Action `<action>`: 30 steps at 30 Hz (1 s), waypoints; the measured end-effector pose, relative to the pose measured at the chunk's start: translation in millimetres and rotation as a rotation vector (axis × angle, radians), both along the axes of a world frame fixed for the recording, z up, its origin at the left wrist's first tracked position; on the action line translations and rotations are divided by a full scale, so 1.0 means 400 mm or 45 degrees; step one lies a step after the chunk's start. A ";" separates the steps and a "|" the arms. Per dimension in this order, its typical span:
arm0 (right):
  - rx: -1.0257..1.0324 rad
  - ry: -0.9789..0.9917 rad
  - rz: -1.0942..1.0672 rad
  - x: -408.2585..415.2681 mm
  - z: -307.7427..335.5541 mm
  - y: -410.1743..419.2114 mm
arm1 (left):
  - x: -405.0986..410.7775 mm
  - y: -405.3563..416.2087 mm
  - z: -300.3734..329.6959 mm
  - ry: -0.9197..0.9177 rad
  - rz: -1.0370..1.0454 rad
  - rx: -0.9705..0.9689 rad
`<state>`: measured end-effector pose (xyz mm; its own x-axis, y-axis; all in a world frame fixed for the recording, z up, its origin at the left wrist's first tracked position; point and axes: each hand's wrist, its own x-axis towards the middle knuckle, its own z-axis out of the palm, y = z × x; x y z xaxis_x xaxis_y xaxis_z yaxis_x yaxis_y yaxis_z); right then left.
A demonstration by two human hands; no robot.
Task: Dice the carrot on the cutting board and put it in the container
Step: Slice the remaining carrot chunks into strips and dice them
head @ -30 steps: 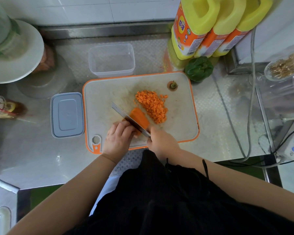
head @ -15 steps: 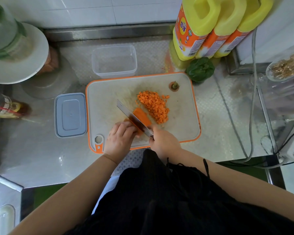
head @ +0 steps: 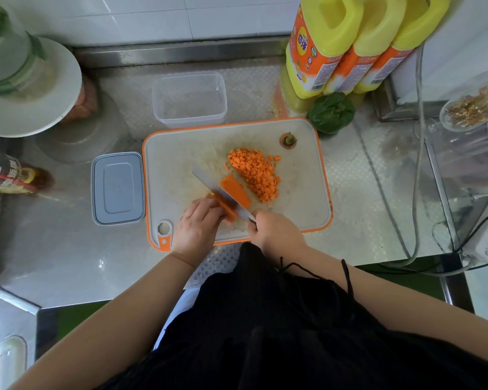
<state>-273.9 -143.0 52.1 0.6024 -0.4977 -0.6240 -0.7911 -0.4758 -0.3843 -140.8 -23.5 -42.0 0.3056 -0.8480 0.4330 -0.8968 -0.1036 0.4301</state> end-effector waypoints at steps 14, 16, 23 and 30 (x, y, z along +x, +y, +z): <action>0.032 0.116 0.107 0.019 0.035 0.010 | -0.016 -0.004 -0.009 0.040 0.066 0.043; 0.021 0.137 0.110 0.022 0.037 0.011 | -0.017 -0.003 -0.010 0.049 0.064 0.035; 0.078 0.257 0.095 0.060 0.050 0.005 | -0.008 0.002 -0.026 0.055 0.064 0.011; 0.025 0.238 0.140 0.092 0.090 -0.007 | -0.012 0.003 -0.041 0.064 0.061 0.009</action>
